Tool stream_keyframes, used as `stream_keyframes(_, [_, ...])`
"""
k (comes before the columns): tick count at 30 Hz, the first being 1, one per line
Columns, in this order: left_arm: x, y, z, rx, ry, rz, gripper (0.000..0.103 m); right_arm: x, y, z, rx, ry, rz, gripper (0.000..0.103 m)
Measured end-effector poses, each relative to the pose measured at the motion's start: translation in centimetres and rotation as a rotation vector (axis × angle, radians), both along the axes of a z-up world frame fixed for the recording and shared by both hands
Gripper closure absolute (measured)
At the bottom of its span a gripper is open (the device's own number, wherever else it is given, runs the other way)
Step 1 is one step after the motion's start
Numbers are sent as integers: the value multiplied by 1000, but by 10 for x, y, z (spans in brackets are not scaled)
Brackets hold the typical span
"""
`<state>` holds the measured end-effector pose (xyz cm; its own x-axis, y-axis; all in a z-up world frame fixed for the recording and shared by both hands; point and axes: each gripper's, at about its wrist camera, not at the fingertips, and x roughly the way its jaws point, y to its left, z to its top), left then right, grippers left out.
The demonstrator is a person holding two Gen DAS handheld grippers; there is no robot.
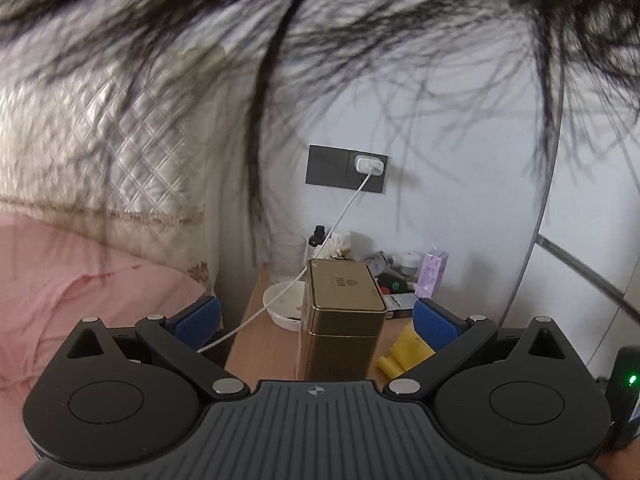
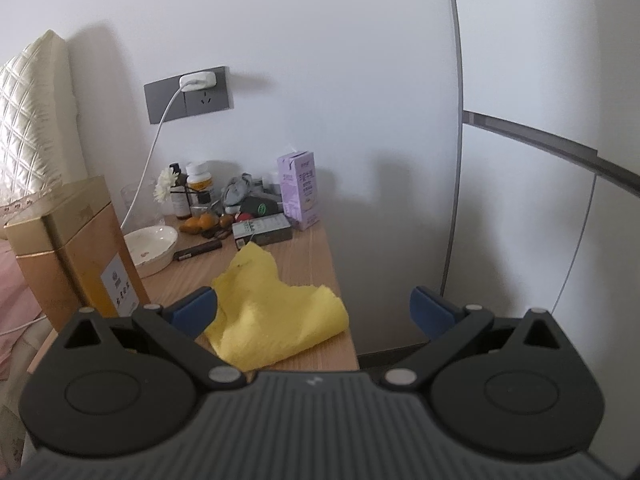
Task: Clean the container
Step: 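Lower the right gripper onto the yellow cloth and close on it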
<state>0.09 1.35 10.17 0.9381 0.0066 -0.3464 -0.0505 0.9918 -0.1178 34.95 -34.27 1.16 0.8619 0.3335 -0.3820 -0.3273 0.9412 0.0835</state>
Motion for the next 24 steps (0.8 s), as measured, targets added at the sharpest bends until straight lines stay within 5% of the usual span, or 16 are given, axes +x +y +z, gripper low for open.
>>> stream_keyframes(13, [1,0,-3,-20,73,-6,0,-1,3,-1,0,17,9,0])
stream_keyframes(17, [-3,-4,-5,3,24,-13,0,-1,4,-3,0,16,16,0])
stream_keyframes(24, [13,-16,-56,107,25,4,0,2,1,-11,11,38,37,0])
